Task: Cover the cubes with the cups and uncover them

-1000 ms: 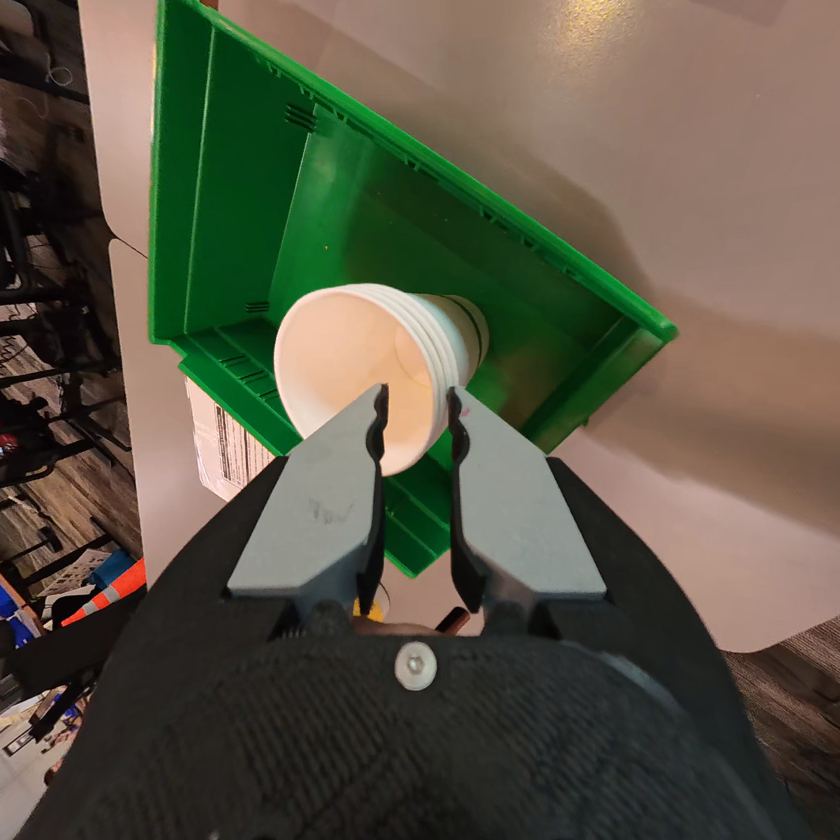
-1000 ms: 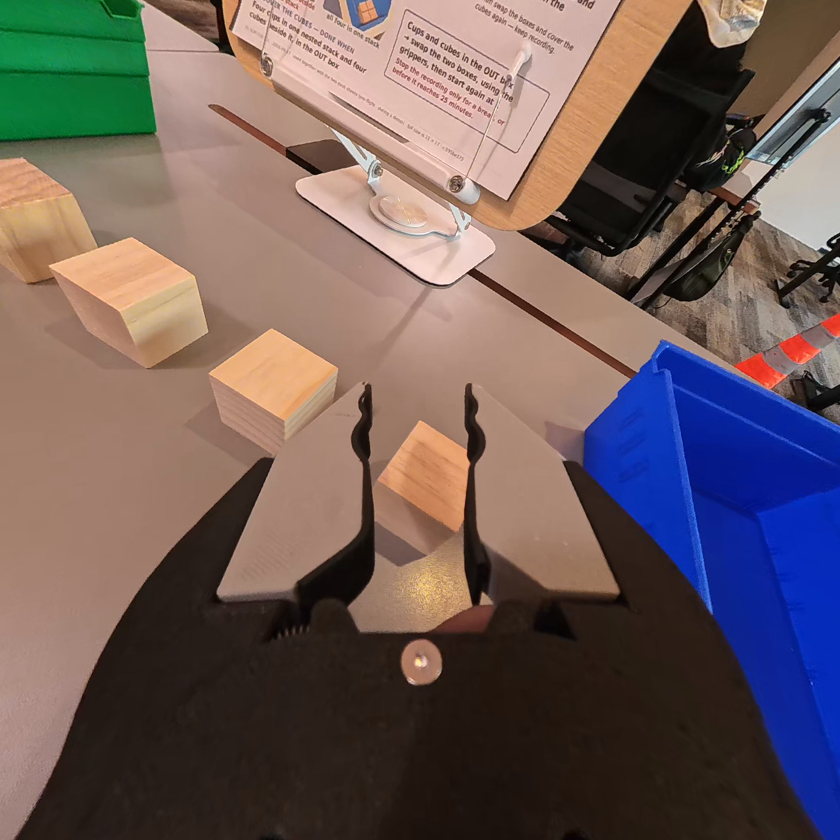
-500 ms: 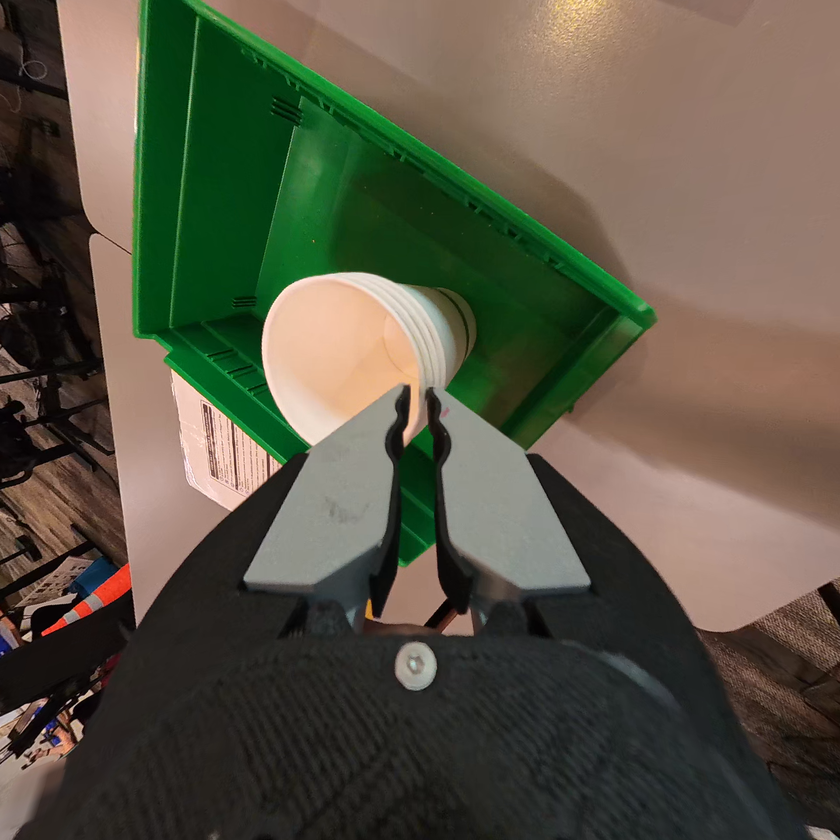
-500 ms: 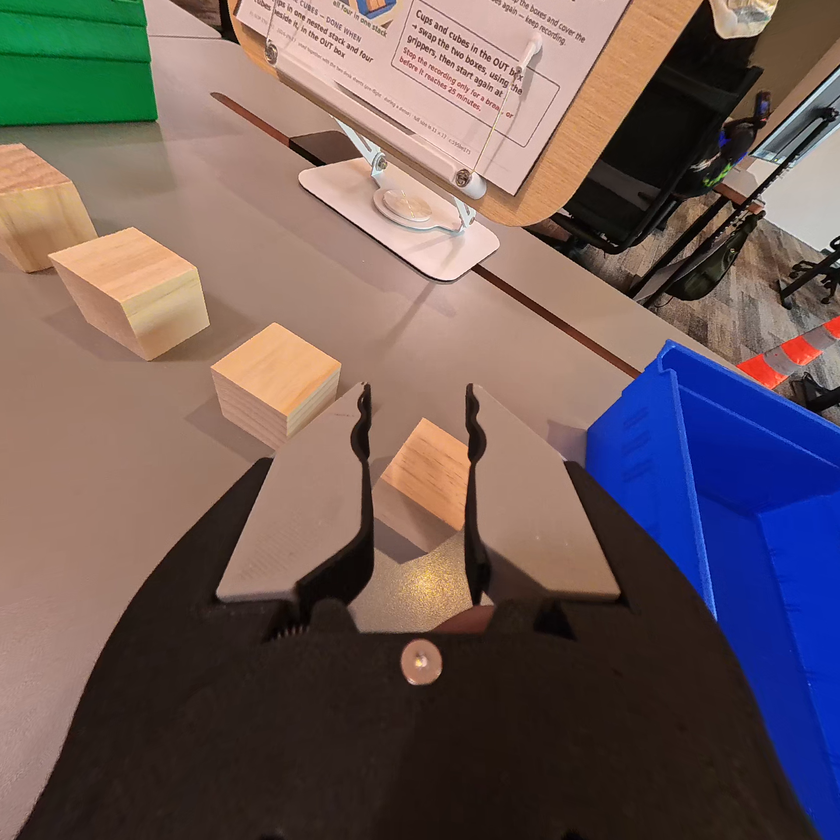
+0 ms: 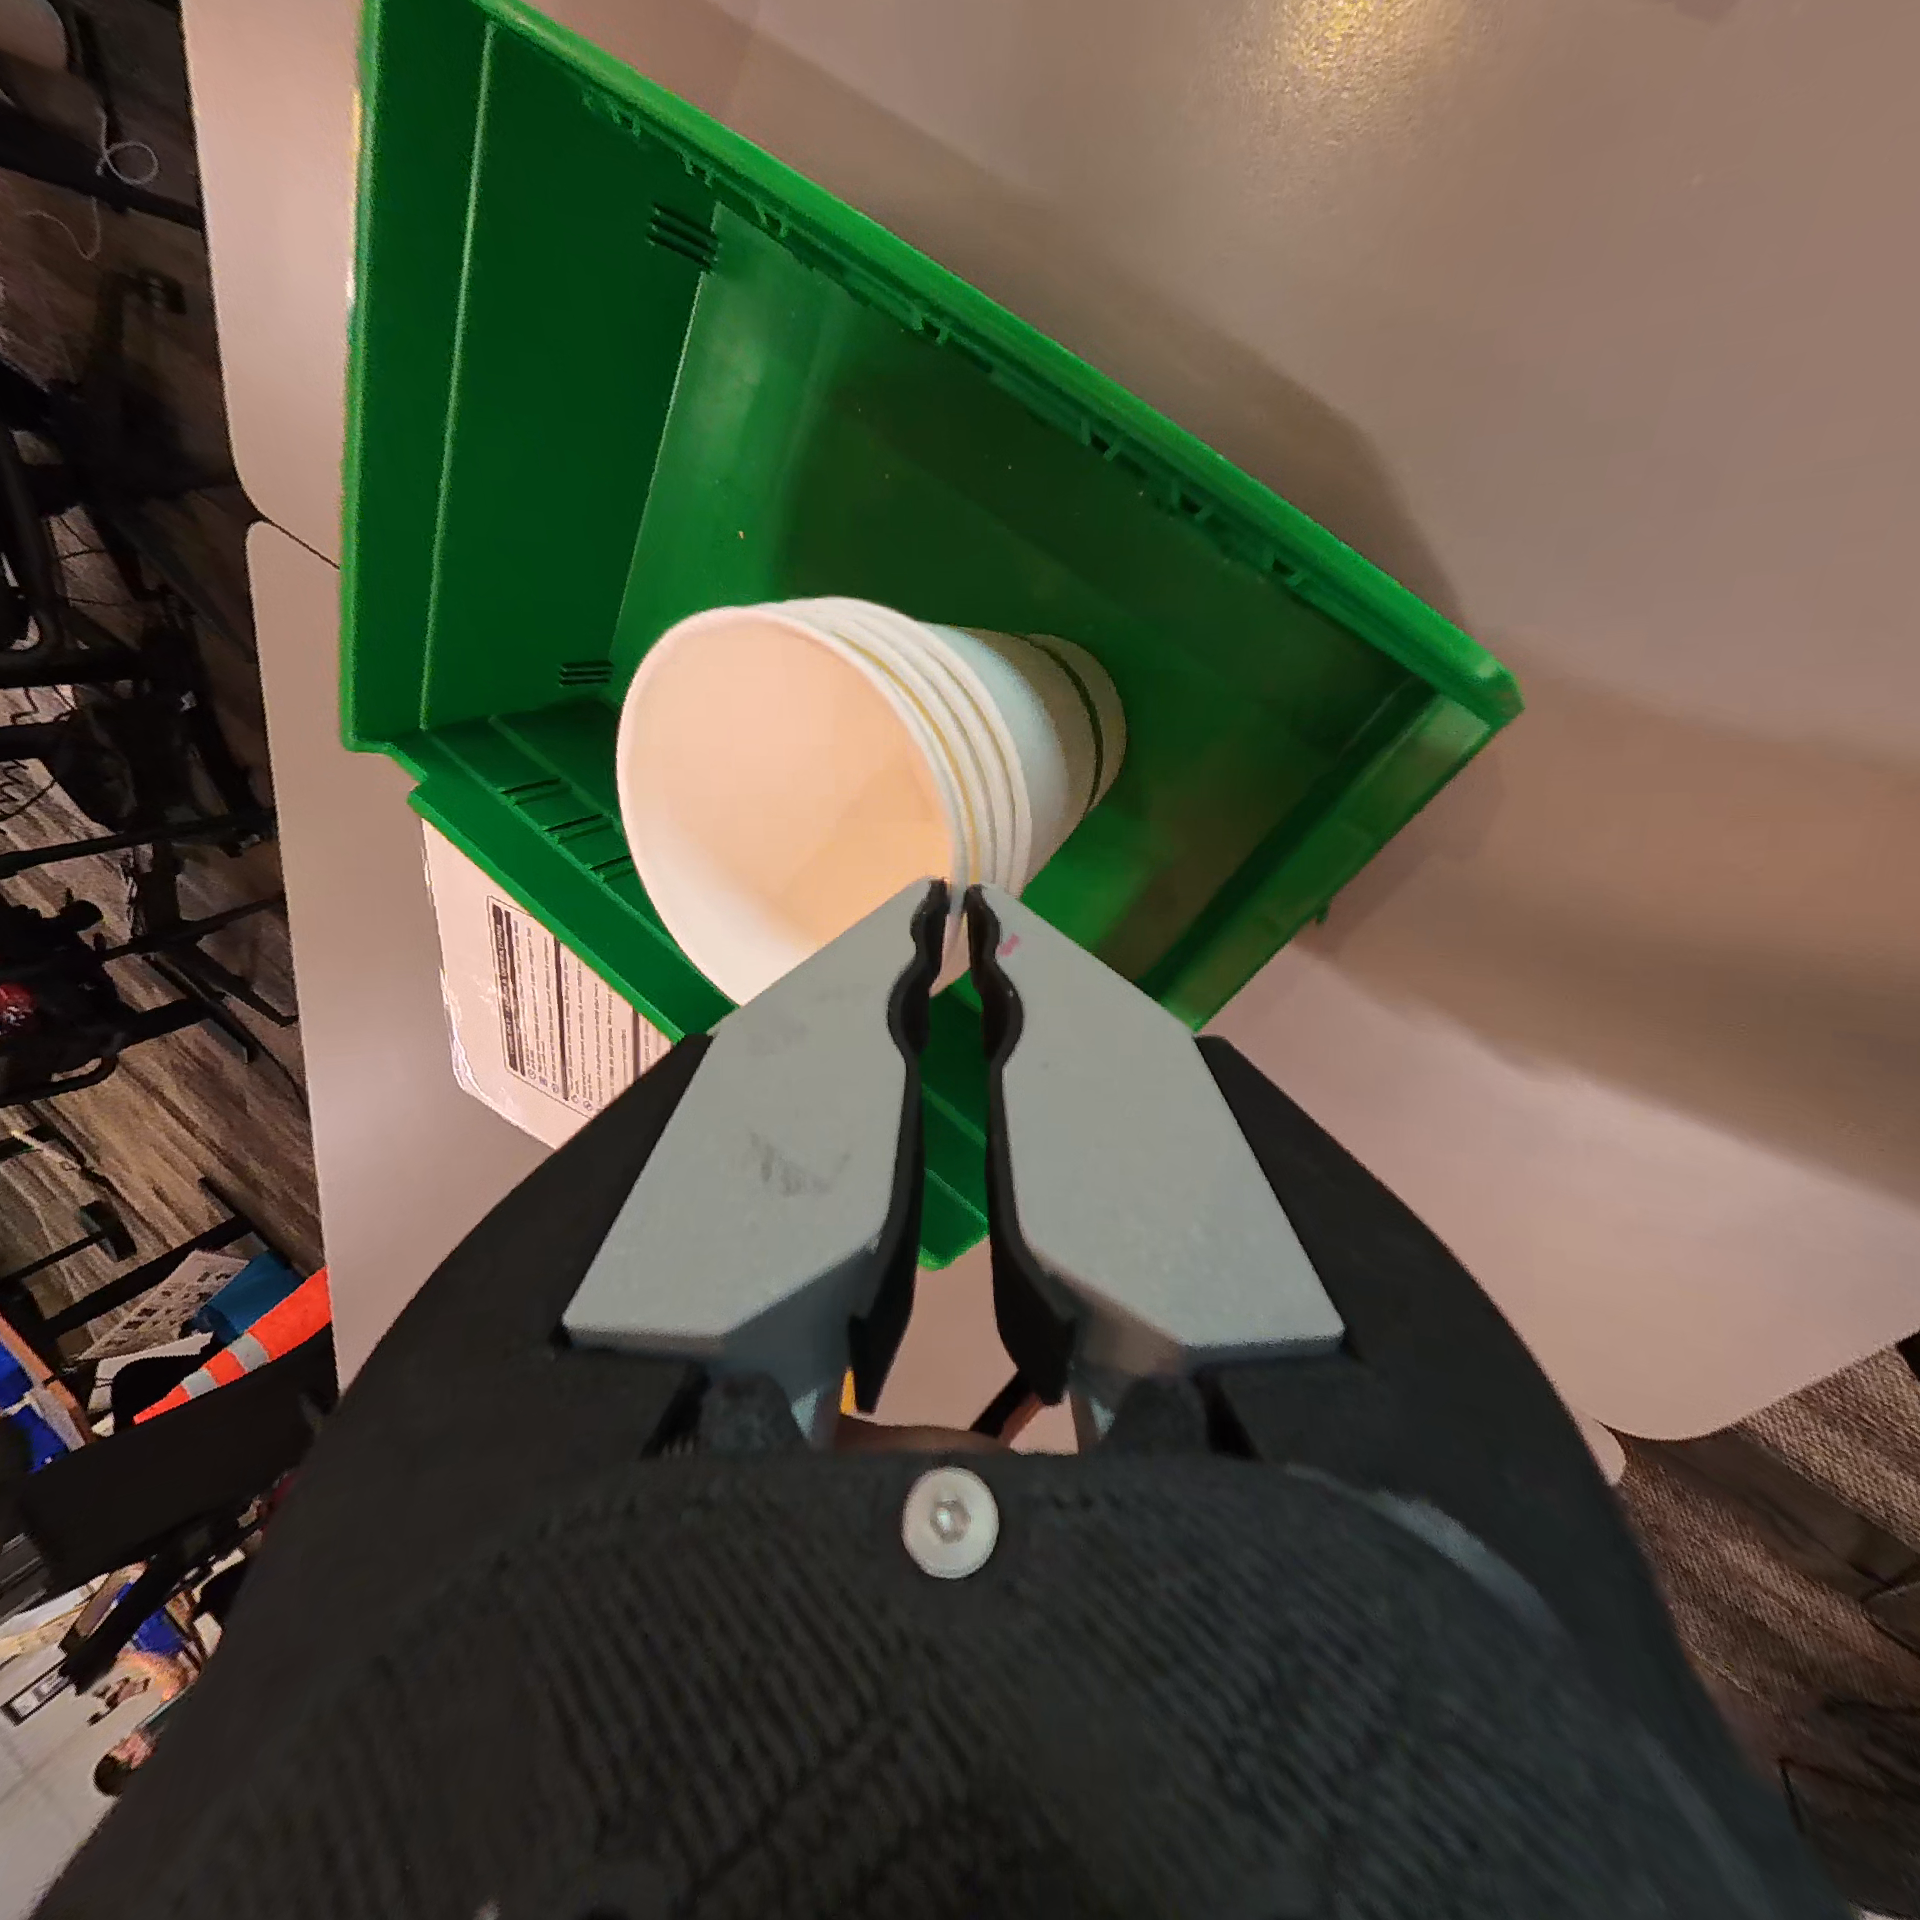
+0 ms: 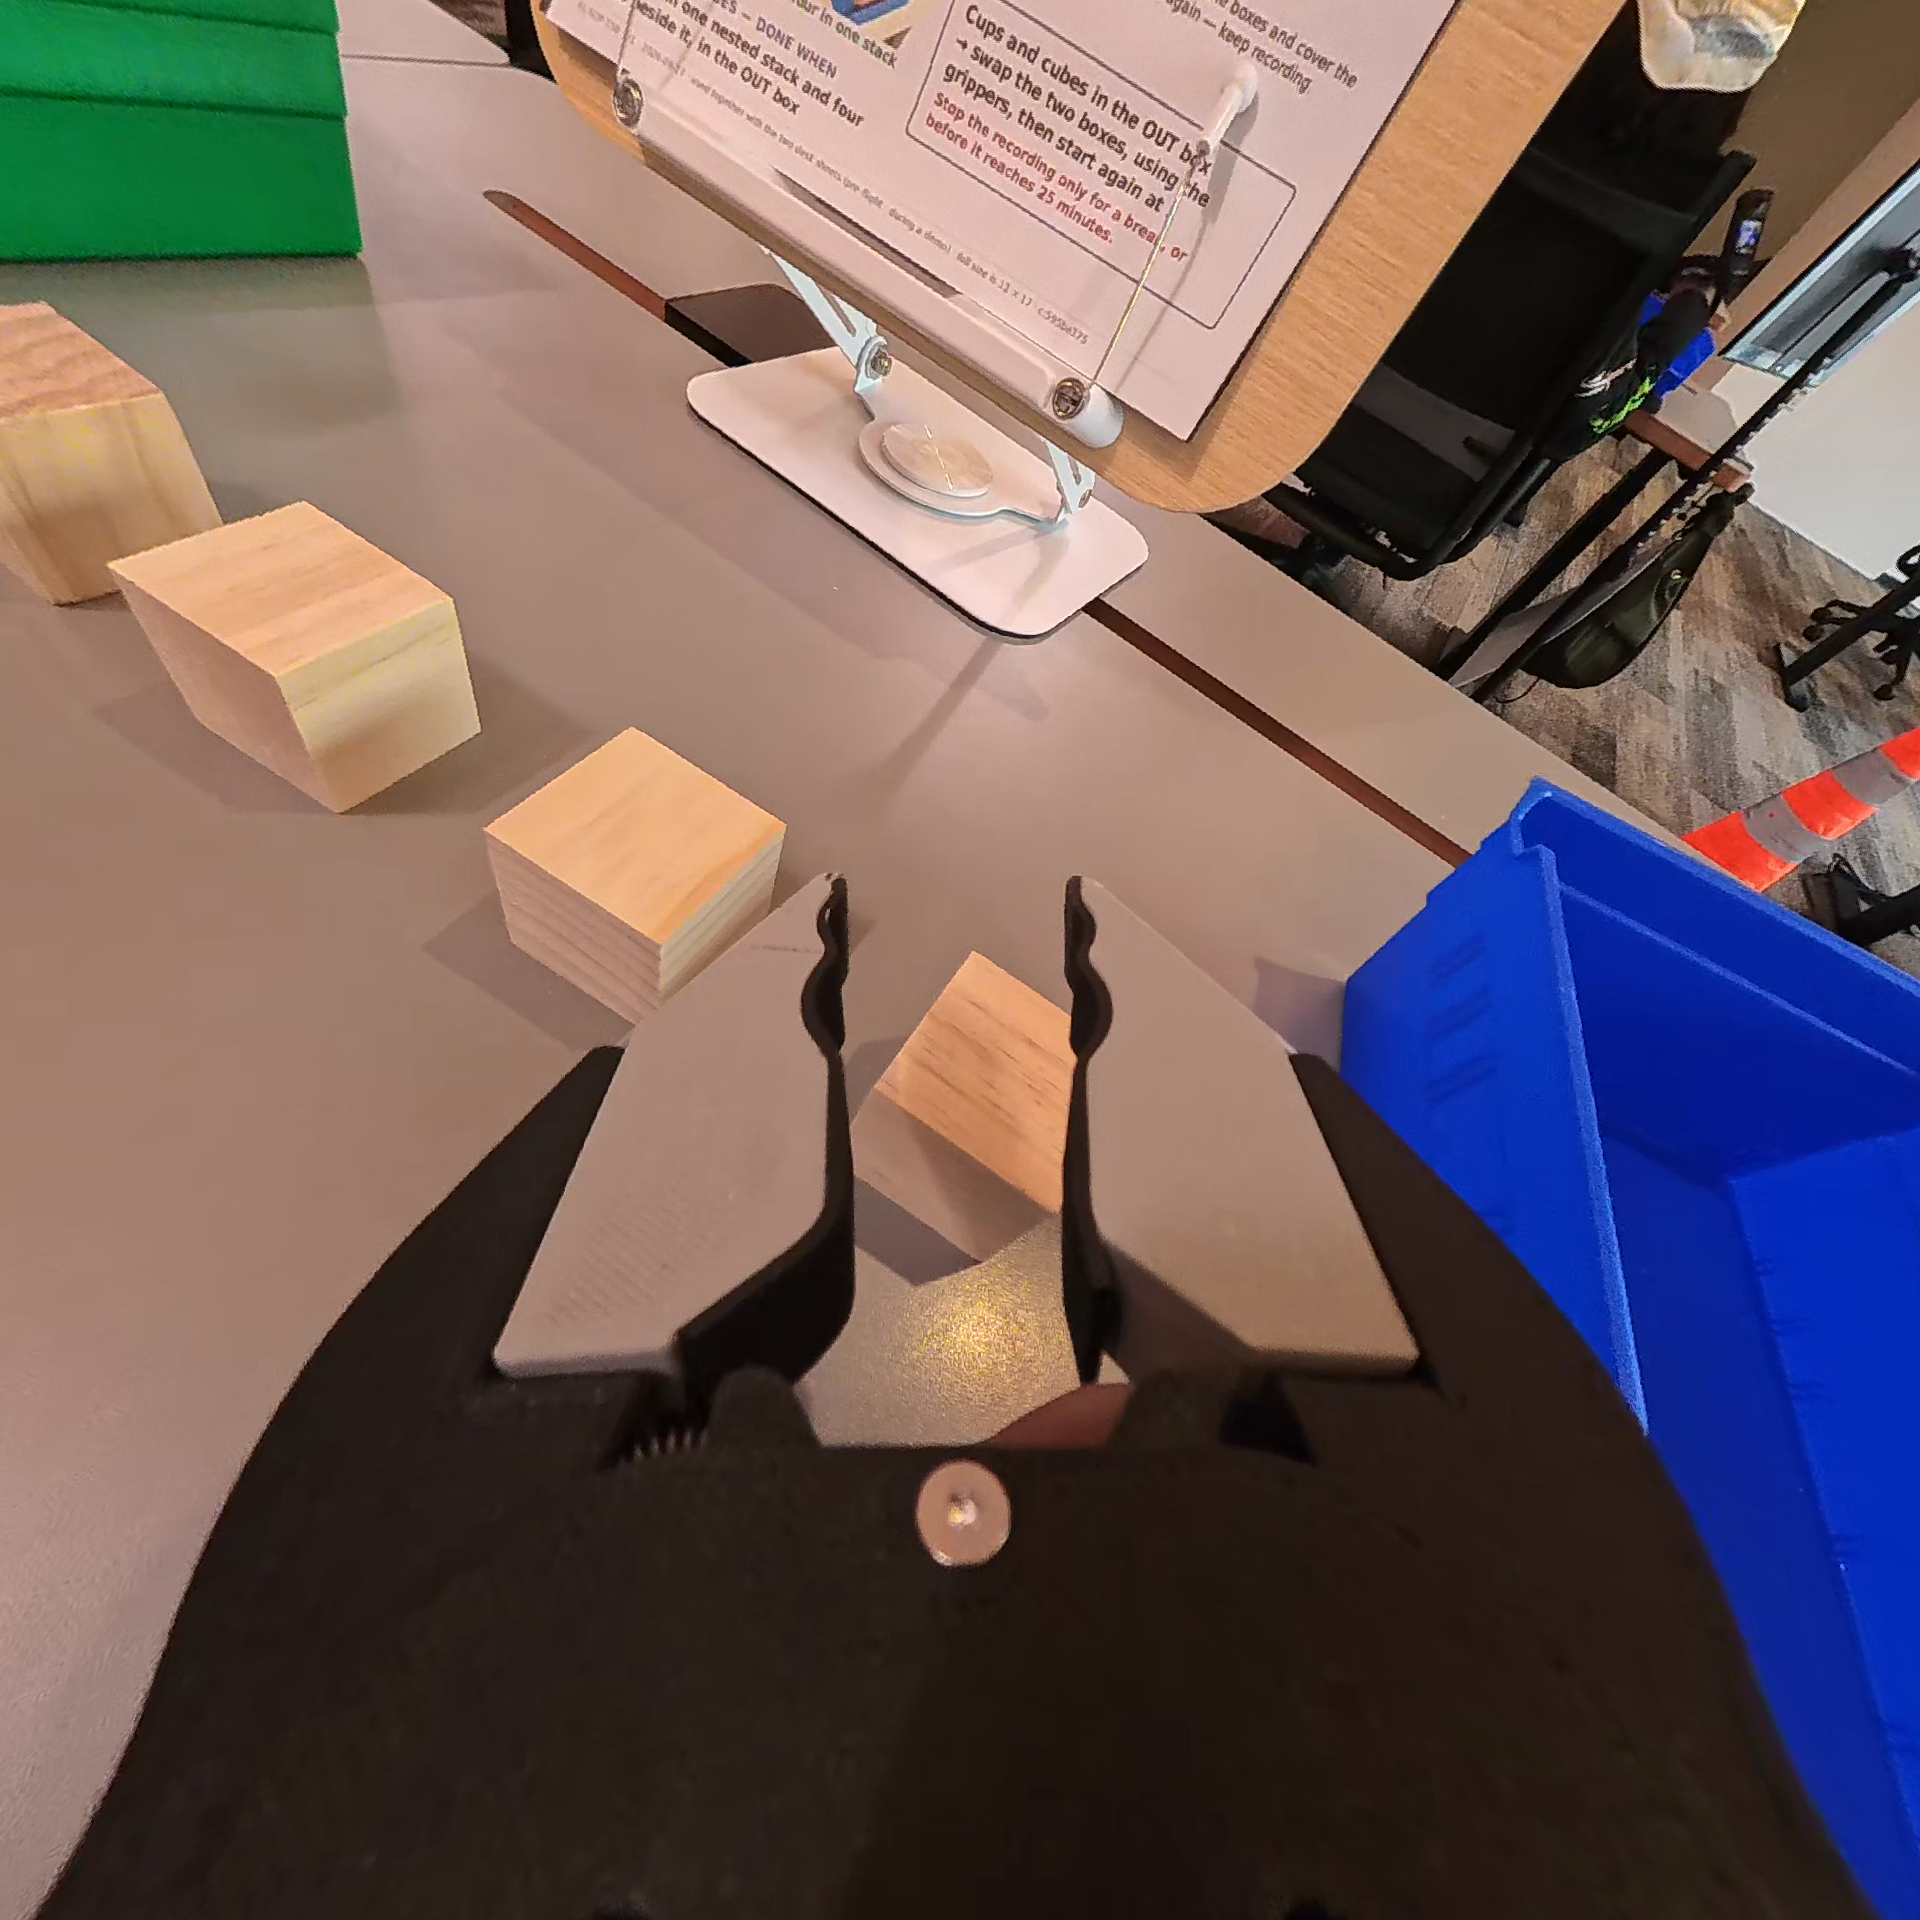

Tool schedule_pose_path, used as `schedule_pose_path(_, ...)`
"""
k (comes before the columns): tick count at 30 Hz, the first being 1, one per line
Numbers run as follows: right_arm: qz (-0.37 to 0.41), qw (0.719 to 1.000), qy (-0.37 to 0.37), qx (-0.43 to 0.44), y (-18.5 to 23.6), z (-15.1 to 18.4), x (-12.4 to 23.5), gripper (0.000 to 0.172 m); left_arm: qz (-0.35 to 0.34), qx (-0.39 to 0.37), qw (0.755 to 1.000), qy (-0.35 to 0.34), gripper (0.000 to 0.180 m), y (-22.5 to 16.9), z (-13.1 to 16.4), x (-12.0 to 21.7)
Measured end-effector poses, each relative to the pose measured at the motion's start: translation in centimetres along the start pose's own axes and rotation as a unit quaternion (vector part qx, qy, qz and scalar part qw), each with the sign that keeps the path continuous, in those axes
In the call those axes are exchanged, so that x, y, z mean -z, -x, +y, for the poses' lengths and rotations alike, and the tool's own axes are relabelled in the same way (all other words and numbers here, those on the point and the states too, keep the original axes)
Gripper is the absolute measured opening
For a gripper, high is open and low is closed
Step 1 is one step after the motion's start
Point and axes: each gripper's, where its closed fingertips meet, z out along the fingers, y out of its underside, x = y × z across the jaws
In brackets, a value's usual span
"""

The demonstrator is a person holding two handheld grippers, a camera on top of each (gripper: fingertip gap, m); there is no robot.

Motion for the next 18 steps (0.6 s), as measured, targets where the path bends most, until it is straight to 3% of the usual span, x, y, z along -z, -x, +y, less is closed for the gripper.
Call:
schedule_pose_path(9,0.002,1.0,0.001,0.001,-0.1,0.1,0.0,0.039,-0.122,-0.051,0.991,-0.001,0.001,2.5,-0.6,2.9)
schedule_pose_path(18,0.001,1.0,0.002,0.004,0.2,0.1,-0.2,0.039,-0.307,-0.091,0.944,-0.08,0.001,3.6,-6.4,10.7)
